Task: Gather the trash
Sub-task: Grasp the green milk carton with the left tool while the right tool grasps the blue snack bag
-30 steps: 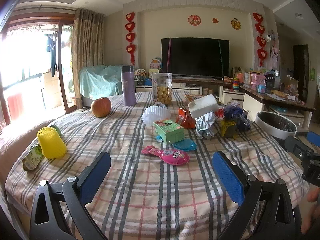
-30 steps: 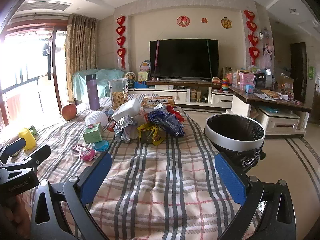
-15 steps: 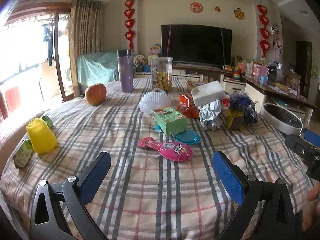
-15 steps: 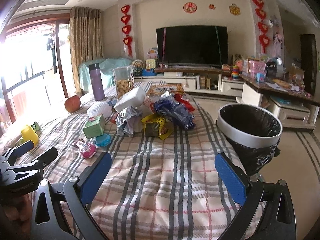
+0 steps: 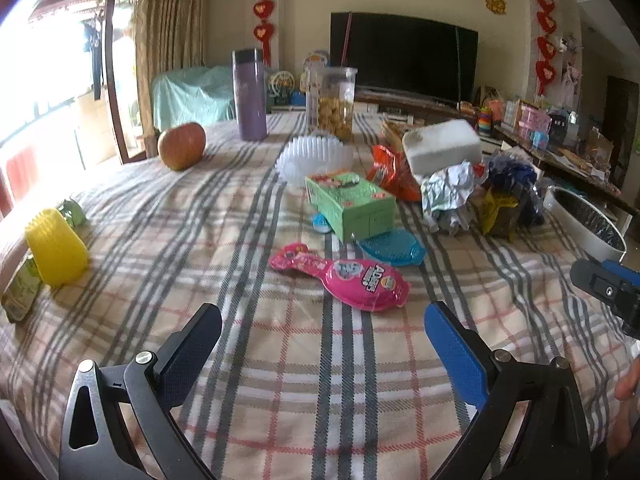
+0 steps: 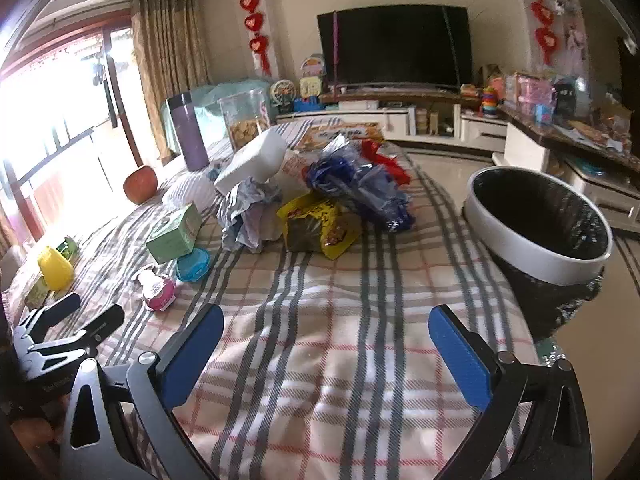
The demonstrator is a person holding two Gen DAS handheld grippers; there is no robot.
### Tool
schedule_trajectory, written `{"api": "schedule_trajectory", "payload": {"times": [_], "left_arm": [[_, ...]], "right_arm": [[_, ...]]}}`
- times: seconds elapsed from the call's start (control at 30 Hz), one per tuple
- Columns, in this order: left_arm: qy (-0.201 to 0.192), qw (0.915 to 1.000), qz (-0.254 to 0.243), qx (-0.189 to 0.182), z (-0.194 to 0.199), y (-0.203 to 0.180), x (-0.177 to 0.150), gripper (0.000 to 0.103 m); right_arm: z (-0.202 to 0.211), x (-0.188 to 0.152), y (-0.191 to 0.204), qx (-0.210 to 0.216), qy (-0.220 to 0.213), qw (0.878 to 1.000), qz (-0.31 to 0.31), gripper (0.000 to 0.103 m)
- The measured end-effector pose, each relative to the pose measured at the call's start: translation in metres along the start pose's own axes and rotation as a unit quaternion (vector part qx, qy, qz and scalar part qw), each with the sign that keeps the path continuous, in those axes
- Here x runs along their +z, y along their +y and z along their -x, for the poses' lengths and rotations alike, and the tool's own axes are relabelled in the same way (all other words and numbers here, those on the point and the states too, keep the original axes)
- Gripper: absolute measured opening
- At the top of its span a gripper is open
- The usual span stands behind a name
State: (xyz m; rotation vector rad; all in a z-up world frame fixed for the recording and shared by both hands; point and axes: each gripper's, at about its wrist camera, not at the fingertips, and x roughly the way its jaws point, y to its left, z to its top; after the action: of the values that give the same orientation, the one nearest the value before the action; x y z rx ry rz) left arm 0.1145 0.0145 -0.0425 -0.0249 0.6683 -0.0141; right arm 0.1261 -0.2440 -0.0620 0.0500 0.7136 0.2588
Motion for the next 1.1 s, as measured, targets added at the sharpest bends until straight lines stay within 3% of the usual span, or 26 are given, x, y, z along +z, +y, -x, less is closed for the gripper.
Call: {"api": "schedule_trajectory", "payload": {"times": [0.37,0.53,0.8,0.87,0.97,1.03,1.1], "left_arm": [[0.041,0.9988,0.027,-0.007,-0.035,0.000,0.038,0.102],[0.054,0.9981,0.028,-0.002,-0.059,-0.009,0.064,0.102],[0.058,0.9979,0.026,0.013,-0.098,-0.020,0.090,0.102],[0.063,0.9976,0.027,0.015,-0.107,-0.021,0.092,0.098],[0.078,0.9965,0.027,0.003,-0.117,-0.022,0.090,0.073],[0.088,0.9958,0.027,-0.004,-0.124,-0.022,0.089,0.053],[0.090,0.9955,0.029,-0.012,-0.125,-0.019,0.085,0.053]], "right_arm": [[-0.027,0.032,-0.032,0.003,0.023,0.999,-0.041,0.091],[-0.044,0.053,-0.044,0.012,0.029,0.998,-0.051,0.080],[-0.079,0.078,-0.053,0.035,0.046,0.997,-0.052,0.079],[-0.089,0.081,-0.052,0.051,0.053,0.996,-0.052,0.078],[-0.101,0.083,-0.050,0.060,0.066,0.995,-0.046,0.050],[-0.105,0.083,-0.051,0.078,0.075,0.993,-0.053,0.022],[-0.102,0.082,-0.051,0.083,0.069,0.993,-0.054,0.017]]}}
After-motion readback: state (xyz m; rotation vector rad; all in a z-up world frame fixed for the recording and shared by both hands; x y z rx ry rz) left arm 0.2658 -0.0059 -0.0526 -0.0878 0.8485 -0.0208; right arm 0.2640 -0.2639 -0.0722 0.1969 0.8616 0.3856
